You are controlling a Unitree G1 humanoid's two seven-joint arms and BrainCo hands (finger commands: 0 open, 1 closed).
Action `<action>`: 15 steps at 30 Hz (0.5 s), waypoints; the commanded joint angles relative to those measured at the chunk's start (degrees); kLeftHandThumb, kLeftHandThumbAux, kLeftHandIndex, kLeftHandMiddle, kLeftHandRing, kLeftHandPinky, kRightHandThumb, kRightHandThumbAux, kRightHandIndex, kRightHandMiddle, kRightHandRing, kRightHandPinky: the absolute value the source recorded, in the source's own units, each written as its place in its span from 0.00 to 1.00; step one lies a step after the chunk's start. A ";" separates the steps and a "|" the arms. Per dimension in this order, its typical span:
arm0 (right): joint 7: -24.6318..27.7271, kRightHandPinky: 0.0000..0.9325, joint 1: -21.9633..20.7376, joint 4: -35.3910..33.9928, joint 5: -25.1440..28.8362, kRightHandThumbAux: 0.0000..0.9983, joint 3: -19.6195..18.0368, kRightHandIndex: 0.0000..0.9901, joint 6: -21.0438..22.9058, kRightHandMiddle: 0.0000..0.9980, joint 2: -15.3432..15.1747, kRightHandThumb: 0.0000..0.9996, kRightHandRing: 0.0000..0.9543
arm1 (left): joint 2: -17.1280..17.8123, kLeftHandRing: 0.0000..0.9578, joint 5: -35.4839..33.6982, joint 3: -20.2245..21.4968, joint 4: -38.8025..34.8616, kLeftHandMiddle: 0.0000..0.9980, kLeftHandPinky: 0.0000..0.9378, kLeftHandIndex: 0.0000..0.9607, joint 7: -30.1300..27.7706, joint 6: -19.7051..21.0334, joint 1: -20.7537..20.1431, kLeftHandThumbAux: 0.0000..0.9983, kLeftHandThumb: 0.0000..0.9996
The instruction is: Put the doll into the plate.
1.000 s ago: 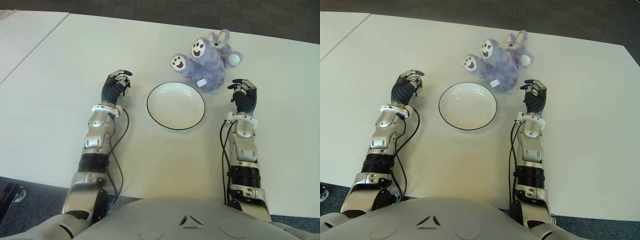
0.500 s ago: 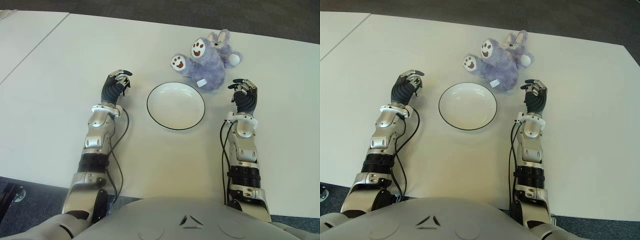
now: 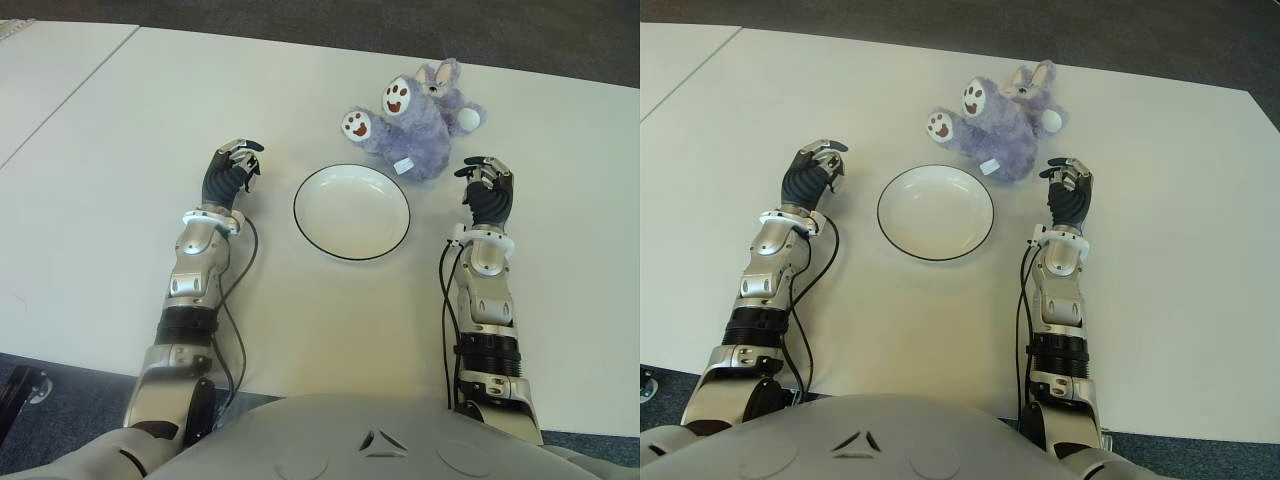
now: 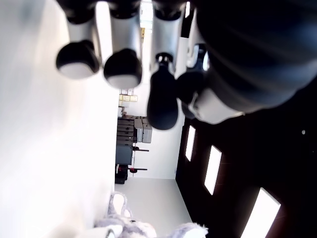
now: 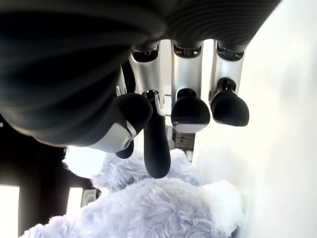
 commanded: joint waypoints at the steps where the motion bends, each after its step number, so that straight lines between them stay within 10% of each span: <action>1: -0.75 0.89 5.64 1.13 -0.91 0.68 1.11 0.42 -2.09 0.56 2.20 0.85 0.90 | -2.09 0.91 -0.10 -0.31 2.71 0.85 0.92 0.46 -0.11 0.30 3.08 0.71 0.71; 15: -2.31 0.90 6.75 -9.63 -8.06 0.67 4.07 0.43 -2.88 0.57 0.99 0.85 0.88 | -2.23 0.91 -0.13 0.01 4.23 0.85 0.92 0.46 0.02 -0.12 2.06 0.71 0.71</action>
